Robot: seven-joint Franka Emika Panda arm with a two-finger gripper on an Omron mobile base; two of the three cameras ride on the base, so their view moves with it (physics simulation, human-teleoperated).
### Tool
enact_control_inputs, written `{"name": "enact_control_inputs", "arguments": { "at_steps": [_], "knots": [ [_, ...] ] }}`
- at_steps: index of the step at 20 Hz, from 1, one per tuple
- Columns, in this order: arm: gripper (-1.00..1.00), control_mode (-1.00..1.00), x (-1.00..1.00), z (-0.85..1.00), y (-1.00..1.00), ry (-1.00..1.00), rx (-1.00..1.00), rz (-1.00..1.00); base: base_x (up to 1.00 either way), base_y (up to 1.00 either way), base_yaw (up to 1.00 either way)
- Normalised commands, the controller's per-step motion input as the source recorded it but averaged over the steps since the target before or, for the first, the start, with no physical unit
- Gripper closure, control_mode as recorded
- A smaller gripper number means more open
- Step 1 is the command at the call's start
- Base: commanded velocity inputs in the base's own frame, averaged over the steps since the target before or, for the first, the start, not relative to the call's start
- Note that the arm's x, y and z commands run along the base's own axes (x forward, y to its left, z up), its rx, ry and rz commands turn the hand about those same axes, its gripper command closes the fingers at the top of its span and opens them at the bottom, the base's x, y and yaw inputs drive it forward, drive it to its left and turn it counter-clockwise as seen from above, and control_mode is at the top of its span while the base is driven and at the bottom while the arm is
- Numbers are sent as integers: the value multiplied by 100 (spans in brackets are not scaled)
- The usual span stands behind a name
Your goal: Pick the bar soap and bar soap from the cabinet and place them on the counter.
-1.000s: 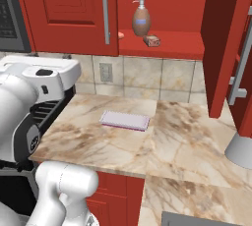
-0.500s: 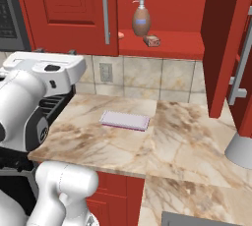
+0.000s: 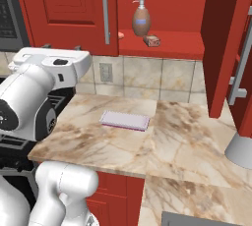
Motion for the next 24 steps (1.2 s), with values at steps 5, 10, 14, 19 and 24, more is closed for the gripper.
{"name": "enact_control_inputs", "arguments": {
  "at_steps": [5,10,14,19,24],
  "knots": [
    [-100,-100,18,0,-2,0,0,0,0,0,0],
    [-100,-100,19,0,0,0,0,0,0,0,0],
    [-100,-100,15,0,-3,0,0,0,0,0,0],
    [-100,-100,14,0,-8,-2,0,0,0,0,0],
    [-100,-100,14,0,-5,-4,0,0,0,0,0]
  ]
}}
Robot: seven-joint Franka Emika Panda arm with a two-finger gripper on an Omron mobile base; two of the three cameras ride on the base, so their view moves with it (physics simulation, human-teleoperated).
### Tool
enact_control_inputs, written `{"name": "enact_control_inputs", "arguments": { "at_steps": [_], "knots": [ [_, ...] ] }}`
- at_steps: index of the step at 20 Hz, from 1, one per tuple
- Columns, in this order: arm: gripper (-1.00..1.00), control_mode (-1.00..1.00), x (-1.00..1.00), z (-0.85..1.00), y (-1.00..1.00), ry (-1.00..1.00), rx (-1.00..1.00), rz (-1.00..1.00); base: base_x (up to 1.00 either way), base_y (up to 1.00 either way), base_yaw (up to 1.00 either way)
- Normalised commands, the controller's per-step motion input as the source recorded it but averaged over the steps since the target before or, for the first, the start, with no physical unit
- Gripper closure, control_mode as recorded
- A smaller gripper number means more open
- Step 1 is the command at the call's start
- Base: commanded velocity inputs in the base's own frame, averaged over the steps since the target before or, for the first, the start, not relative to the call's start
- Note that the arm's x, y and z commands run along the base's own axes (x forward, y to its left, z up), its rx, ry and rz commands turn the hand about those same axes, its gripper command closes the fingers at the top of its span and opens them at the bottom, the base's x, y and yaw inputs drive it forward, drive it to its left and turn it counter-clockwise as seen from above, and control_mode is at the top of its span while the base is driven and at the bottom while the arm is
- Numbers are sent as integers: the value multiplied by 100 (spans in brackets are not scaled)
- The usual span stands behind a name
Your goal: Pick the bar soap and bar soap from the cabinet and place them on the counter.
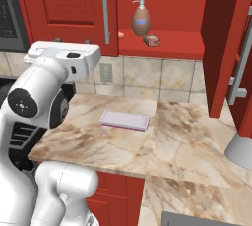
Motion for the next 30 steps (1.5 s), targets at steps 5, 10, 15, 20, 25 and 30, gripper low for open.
{"name": "enact_control_inputs", "arguments": {
  "at_steps": [5,10,15,20,25,30],
  "knots": [
    [-100,-100,17,0,0,-3,0,0,0,0,0],
    [-100,-100,22,0,0,-4,0,0,0,0,0],
    [-100,-100,20,0,0,-5,0,0,0,0,0],
    [-100,-100,14,0,0,-5,0,0,0,0,0],
    [-100,-100,18,0,-1,-2,0,0,0,0,0],
    [-100,-100,24,0,-2,0,0,0,0,0,0]
  ]
}}
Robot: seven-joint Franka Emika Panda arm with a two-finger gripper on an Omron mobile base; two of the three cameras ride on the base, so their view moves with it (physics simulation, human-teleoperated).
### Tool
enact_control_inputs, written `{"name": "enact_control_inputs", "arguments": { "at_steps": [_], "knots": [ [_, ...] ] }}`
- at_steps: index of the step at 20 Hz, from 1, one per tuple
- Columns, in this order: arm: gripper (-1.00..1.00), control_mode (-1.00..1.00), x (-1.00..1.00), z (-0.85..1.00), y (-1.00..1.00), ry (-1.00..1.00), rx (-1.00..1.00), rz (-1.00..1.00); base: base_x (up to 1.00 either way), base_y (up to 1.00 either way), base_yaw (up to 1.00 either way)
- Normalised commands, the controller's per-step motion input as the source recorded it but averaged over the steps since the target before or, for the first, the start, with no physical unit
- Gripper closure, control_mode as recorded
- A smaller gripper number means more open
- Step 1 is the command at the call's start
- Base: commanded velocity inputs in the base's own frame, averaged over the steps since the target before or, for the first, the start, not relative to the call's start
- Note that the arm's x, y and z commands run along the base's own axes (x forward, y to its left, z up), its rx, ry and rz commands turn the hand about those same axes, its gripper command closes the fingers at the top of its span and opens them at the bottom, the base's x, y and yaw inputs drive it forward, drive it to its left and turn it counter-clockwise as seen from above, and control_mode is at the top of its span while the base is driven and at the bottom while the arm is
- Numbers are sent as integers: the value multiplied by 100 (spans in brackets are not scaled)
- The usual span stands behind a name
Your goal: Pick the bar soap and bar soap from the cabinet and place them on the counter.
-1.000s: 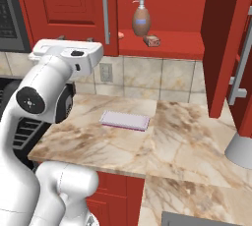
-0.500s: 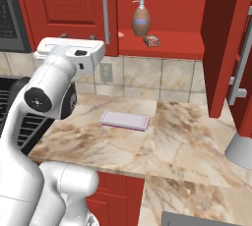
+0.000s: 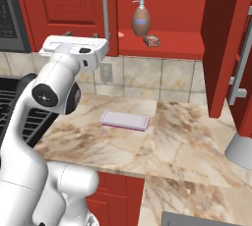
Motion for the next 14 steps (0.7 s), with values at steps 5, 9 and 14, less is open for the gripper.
{"name": "enact_control_inputs", "arguments": {
  "at_steps": [5,9,14],
  "knots": [
    [-100,-100,26,0,-3,0,0,0,0,0,0],
    [-100,-100,24,0,-3,0,0,0,0,0,0],
    [-100,-100,23,0,-10,0,2,0,0,0,0]
  ]
}}
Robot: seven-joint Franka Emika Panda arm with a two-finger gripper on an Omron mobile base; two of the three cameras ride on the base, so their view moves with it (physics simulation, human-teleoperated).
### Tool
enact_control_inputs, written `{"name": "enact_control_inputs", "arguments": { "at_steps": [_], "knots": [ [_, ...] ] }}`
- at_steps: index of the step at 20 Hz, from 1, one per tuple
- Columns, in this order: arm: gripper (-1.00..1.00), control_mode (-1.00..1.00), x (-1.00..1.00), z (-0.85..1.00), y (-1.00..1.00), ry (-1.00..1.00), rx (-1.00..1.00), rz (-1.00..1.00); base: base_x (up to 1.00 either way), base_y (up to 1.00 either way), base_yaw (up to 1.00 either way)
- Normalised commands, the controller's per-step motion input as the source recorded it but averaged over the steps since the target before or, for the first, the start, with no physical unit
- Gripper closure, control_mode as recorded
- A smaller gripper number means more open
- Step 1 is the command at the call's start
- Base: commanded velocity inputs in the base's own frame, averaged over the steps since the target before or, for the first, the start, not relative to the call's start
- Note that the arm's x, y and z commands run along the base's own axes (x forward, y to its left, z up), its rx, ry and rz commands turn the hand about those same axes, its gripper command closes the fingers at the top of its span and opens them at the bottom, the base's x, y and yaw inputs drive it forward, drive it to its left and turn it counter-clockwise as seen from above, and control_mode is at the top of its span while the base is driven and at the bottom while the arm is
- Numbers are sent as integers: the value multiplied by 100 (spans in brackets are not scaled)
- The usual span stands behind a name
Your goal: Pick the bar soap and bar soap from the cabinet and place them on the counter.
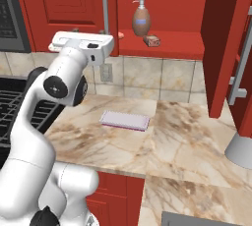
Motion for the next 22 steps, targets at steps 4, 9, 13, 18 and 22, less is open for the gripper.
{"name": "enact_control_inputs", "arguments": {
  "at_steps": [4,9,13,18,22],
  "knots": [
    [-100,-100,26,0,-14,0,3,0,0,0,0],
    [-100,-100,27,0,-4,0,2,0,0,0,0],
    [-100,-100,29,0,0,0,0,0,0,0,0],
    [-100,-100,26,0,0,0,0,0,0,0,0],
    [-100,-100,25,0,0,0,1,0,0,0,0]
  ]
}}
